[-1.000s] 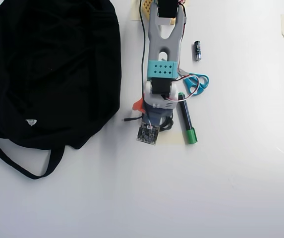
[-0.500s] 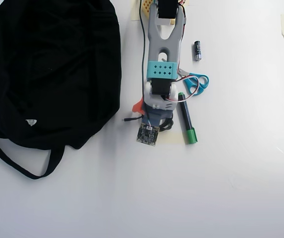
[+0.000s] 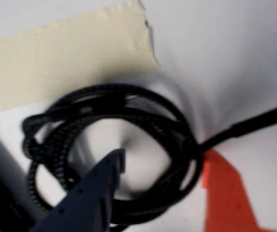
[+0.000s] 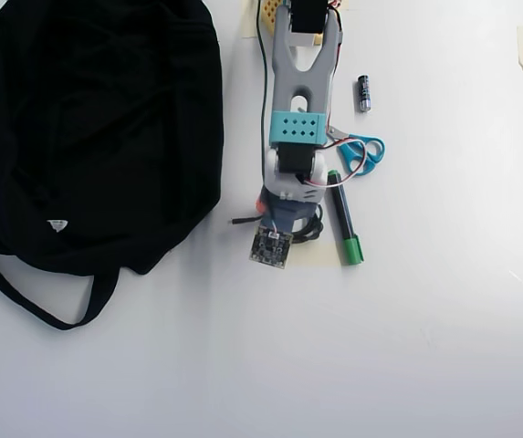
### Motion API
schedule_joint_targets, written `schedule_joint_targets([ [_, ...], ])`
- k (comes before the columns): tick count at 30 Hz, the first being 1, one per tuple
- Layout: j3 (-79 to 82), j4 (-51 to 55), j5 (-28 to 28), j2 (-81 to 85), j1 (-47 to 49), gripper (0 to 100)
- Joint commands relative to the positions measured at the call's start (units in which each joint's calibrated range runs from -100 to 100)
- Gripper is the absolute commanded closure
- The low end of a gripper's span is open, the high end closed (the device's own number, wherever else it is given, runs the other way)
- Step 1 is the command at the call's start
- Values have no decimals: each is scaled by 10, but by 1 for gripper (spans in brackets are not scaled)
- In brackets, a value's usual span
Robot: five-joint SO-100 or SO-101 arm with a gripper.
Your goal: Put the cable into the black bag
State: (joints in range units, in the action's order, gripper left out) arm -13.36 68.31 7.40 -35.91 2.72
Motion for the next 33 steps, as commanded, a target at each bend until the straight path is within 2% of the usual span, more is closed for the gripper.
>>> schedule_joint_targets([
  [1,-5,5,-3,2,0,86],
  [9,-5,5,-3,2,0,98],
  [17,-8,9,-3,15,-1,98],
  [33,-254,246,-18,17,-3,98],
])
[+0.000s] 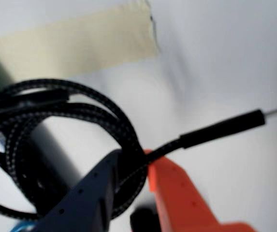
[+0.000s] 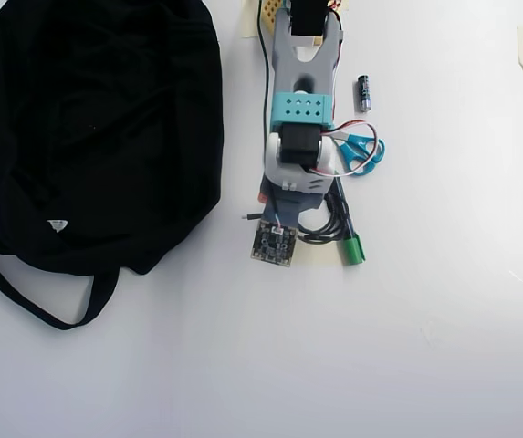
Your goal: Put the cable into the black bag
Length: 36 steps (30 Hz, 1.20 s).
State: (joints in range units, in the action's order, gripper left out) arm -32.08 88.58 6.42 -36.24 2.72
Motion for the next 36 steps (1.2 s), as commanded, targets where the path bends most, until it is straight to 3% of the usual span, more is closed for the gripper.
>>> schedule_joint_targets([
  [1,-79,58,-11,20,-3,98],
  [5,-130,106,-22,20,0,98],
  [15,-128,110,-44,108,-3,98],
  [36,273,110,-69,464,-34,98],
])
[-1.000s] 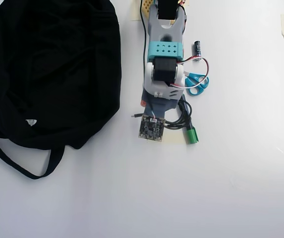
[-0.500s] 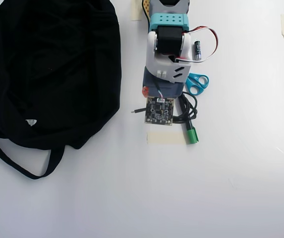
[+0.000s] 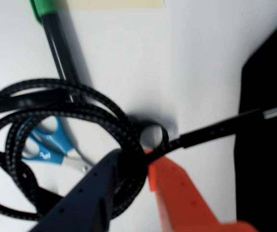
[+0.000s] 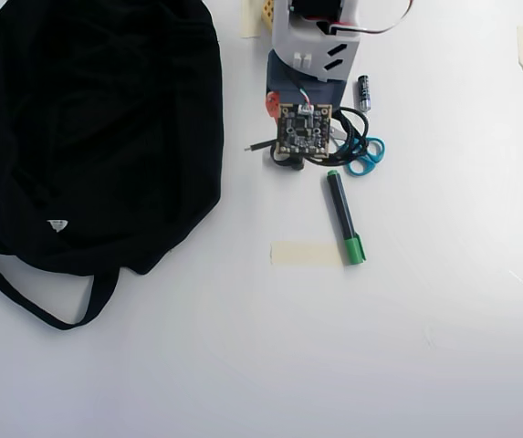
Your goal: Put the cable into the black bag
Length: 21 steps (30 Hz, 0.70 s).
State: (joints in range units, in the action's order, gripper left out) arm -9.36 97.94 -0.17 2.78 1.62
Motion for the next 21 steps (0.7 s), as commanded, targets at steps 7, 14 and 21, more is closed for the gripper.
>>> schedule_joint_targets([
  [7,88,15,-13,137,-119,98],
  [14,77,-5,-16,126,-230,98],
  [21,86,-116,-16,124,-324,98],
])
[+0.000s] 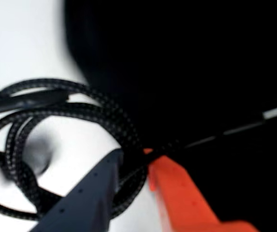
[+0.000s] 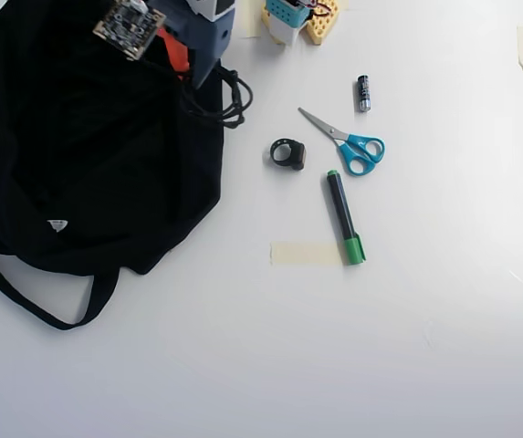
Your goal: Put the cable into the black bag
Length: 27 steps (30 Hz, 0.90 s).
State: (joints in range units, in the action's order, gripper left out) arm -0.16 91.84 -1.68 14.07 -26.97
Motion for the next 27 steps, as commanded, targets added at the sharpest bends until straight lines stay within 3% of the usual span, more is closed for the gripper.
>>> schedule_joint_targets([
  [1,-6,-85,0,11,-56,98],
  [5,-7,-159,3,-41,-135,98],
  [8,-7,-290,6,-147,-188,98],
  [15,-15,-391,28,-313,-259,98],
  [18,-12,-386,30,-312,-261,92],
  [21,-16,-352,40,-298,-257,69],
  [22,-23,-328,41,-285,-252,67],
  [27,-12,-166,41,-70,-133,75],
])
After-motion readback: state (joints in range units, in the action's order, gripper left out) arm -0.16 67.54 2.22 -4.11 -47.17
